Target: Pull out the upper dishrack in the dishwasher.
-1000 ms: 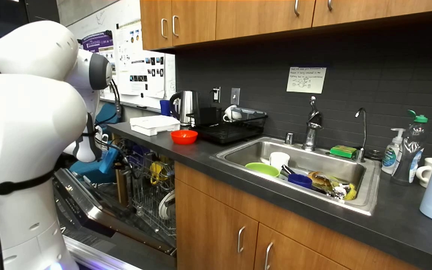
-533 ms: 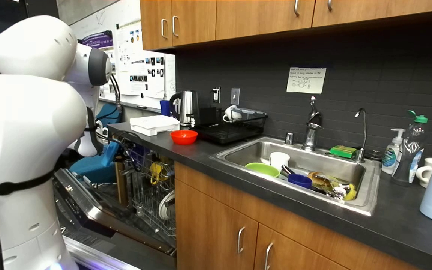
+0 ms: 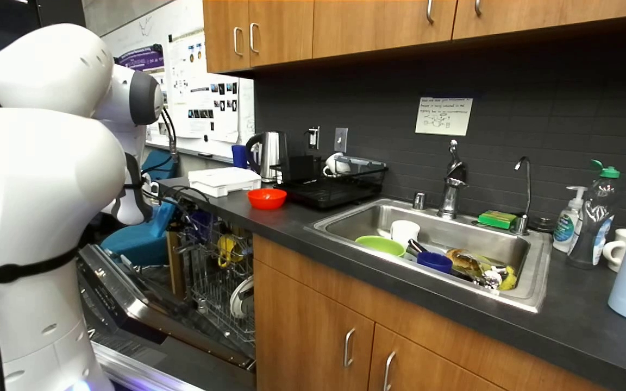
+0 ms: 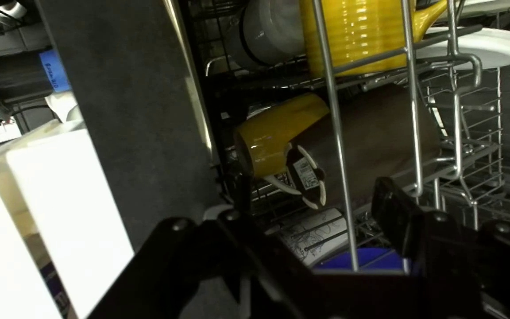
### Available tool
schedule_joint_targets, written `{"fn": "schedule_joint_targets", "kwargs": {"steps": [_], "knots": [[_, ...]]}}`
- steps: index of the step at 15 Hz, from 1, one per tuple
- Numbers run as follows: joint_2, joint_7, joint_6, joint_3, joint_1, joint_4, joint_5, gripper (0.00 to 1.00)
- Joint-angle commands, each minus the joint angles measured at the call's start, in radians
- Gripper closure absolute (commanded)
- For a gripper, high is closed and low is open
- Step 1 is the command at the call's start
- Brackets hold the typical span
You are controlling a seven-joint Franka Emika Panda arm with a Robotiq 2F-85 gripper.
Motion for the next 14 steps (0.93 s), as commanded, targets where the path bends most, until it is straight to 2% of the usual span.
{"fn": "schedule_joint_targets", "kwargs": {"steps": [1,5,6,7,9,10,14], "knots": [[0.031,-0.040,-0.001,0.011,-0.016,0.037,-0.018,0.31],[0.049,-0.062,0.001,0.012,-0.015,0.068,-0.014,0.31],[0.054,-0.071,0.001,0.010,-0.014,0.081,-0.016,0.35],[0.061,-0.086,0.000,0.008,-0.012,0.095,-0.016,0.46],[0.066,-0.104,0.001,0.006,-0.010,0.115,-0.016,0.50],[0.069,-0.110,0.003,0.005,-0.008,0.125,-0.017,0.65],[0.077,-0.126,0.008,0.003,-0.001,0.147,-0.016,0.97]]}}
